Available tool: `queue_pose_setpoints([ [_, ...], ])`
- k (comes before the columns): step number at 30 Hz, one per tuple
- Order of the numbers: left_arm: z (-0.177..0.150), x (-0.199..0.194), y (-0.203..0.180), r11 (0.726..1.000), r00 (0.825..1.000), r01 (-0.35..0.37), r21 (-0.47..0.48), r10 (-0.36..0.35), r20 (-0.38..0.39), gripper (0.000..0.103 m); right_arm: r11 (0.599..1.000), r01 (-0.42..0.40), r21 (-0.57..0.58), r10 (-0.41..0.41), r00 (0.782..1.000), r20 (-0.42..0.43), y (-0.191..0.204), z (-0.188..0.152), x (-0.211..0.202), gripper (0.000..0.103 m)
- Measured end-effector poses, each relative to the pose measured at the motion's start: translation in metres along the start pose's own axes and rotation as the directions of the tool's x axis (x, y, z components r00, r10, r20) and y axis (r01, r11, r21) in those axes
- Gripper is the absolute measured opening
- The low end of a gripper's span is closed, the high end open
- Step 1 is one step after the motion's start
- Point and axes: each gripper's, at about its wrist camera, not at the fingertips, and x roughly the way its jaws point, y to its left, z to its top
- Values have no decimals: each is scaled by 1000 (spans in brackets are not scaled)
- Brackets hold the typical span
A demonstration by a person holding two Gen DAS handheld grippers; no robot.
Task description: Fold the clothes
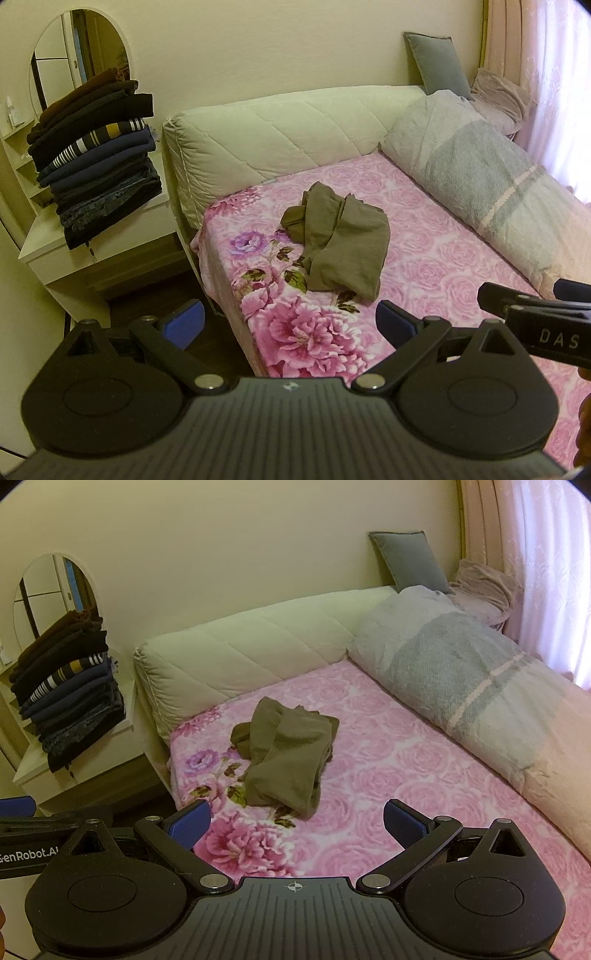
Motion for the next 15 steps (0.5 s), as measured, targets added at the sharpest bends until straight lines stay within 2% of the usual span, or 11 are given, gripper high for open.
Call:
queue_pose_setpoints([
  [15,-2,7,-2,1000,1000,-10,-5,10,-22,98,1000,-19,-25,18,999,-28,-4,2,10,102],
])
